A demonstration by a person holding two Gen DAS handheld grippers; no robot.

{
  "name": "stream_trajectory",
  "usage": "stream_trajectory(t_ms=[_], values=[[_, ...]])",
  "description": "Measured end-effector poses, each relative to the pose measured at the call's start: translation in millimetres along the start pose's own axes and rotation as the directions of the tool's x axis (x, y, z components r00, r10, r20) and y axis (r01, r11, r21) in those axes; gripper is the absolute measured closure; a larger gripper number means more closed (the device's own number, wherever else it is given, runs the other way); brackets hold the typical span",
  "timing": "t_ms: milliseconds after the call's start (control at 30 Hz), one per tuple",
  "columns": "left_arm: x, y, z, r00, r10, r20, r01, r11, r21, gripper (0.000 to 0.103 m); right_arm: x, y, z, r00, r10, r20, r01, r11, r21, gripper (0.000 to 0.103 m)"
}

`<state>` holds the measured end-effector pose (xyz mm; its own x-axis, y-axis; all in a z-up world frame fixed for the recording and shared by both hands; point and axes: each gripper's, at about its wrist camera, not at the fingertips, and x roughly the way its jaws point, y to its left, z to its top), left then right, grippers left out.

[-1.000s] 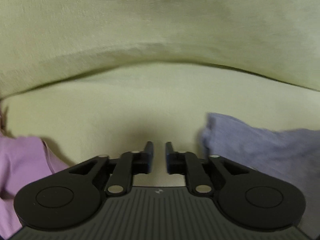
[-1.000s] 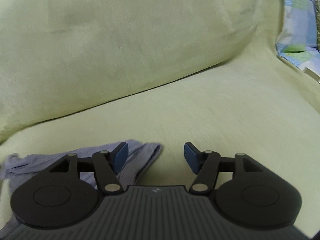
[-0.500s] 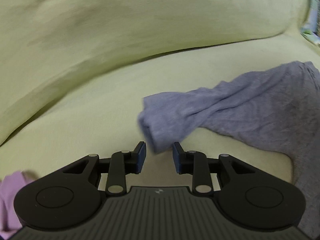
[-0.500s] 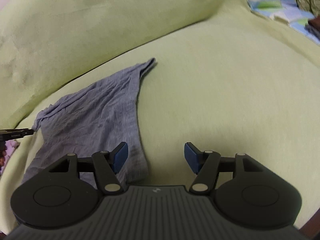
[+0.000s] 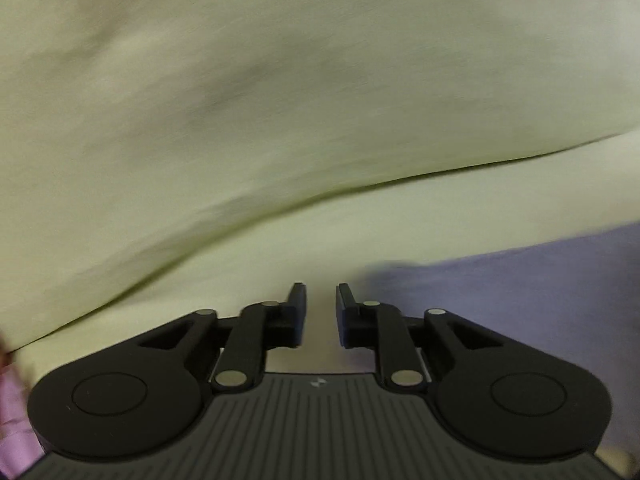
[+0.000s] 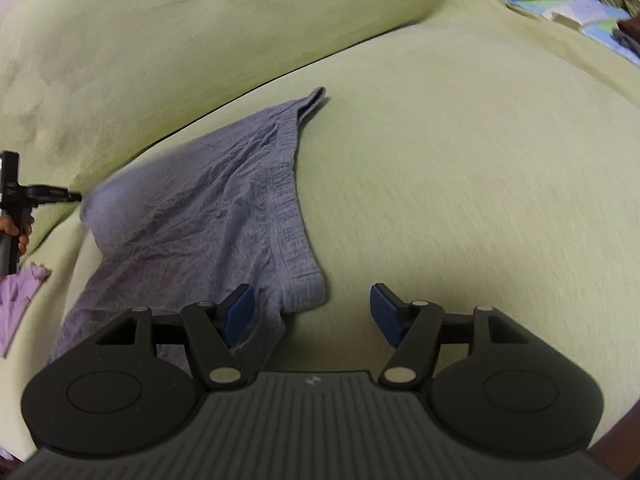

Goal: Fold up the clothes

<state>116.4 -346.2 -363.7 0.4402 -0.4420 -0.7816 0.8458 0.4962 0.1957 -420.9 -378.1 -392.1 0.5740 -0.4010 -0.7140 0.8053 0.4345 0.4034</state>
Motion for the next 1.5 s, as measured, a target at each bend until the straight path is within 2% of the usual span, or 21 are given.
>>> stream_trajectory(t_ms=[67,167,233,367,467,533,600,667,733,800,900,1000,1067,1100,1167,1233,1267,1300,1367,1400,1500], values=[[-18,13,-21,0.999,-0.036,-0.011,0.036,0.999,-0.021,0.057,-4,-3,-1,1.000,0.011,-0.004,-0.011,1.000,0.017,0.042],[-50,34,-59,0.995,-0.086,-0.040,0.082,0.993,-0.090,0.057,-8,-6,-5,0.999,0.032,-0.010,-0.032,0.999,0.035,0.042],[-82,53,-103,0.983,-0.175,-0.058,0.162,0.969,-0.185,0.057,-10,-6,-9,0.999,0.050,-0.009,-0.049,0.998,0.045,0.042],[-127,56,-177,0.968,-0.241,-0.074,0.208,0.929,-0.306,0.057,-10,-11,-15,0.997,0.074,0.009,-0.074,0.991,0.113,0.042],[-148,50,-225,0.953,-0.293,-0.077,0.236,0.877,-0.418,0.057,-5,-15,-15,0.995,0.094,0.043,-0.100,0.981,0.166,0.042],[-157,47,-252,0.944,-0.320,-0.084,0.239,0.834,-0.497,0.057,0,-18,-13,0.992,0.109,0.065,-0.121,0.966,0.227,0.051],[-163,51,-271,0.938,-0.337,-0.085,0.233,0.791,-0.566,0.057,7,-18,-12,0.990,0.127,0.056,-0.138,0.954,0.265,0.089],[-169,54,-286,0.926,-0.365,-0.094,0.237,0.757,-0.609,0.057,12,-17,-13,0.990,0.130,0.049,-0.139,0.951,0.277,0.091],[-181,54,-300,0.918,-0.382,-0.111,0.229,0.737,-0.636,0.057,6,-13,-10,0.994,0.083,0.073,-0.098,0.968,0.233,0.093],[-185,53,-309,0.920,-0.369,-0.134,0.208,0.747,-0.632,0.056,-5,-8,-5,0.993,0.020,0.113,-0.039,0.985,0.169,0.095],[-177,45,-317,0.915,-0.376,-0.150,0.200,0.743,-0.639,0.055,-22,-13,-1,0.988,-0.050,0.149,0.032,0.992,0.119,0.097],[-168,33,-313,0.908,-0.392,-0.146,0.219,0.744,-0.632,0.053,-25,-28,-5,0.985,-0.134,0.112,0.123,0.987,0.100,0.098],[-165,26,-310,0.909,-0.388,-0.152,0.219,0.754,-0.619,0.045,-23,-35,-8,0.985,-0.140,0.097,0.129,0.986,0.107,0.097],[-165,22,-308,0.916,-0.373,-0.150,0.214,0.768,-0.604,0.045,-22,-37,-10,0.987,-0.131,0.095,0.120,0.986,0.115,0.096],[-166,19,-309,0.920,-0.364,-0.146,0.211,0.772,-0.600,0.046,-22,-37,-12,0.988,-0.127,0.092,0.115,0.986,0.119,0.090],[-170,17,-310,0.927,-0.347,-0.144,0.205,0.788,-0.580,0.059,-22,-36,-12,0.990,-0.102,0.094,0.090,0.987,0.130,0.075],[-173,16,-310,0.929,-0.339,-0.148,0.203,0.802,-0.561,0.076,-23,-35,-12,0.991,-0.089,0.098,0.076,0.989,0.130,0.067],[-175,15,-310,0.929,-0.337,-0.151,0.205,0.812,-0.547,0.100,-21,-33,-12,0.991,-0.086,0.098,0.074,0.990,0.122,0.066],[-178,15,-311,0.918,-0.367,-0.149,0.232,0.803,-0.549,0.102,-18,-28,-11,0.990,-0.106,0.088,0.099,0.992,0.084,0.067],[-181,12,-312,0.914,-0.373,-0.158,0.238,0.810,-0.536,0.102,-18,-26,-11,0.990,-0.113,0.084,0.107,0.992,0.070,0.066],[-189,-1,-312,0.921,-0.341,-0.188,0.223,0.857,-0.464,0.103,-21,-26,-11,0.991,-0.116,0.069,0.112,0.992,0.060,0.066]])
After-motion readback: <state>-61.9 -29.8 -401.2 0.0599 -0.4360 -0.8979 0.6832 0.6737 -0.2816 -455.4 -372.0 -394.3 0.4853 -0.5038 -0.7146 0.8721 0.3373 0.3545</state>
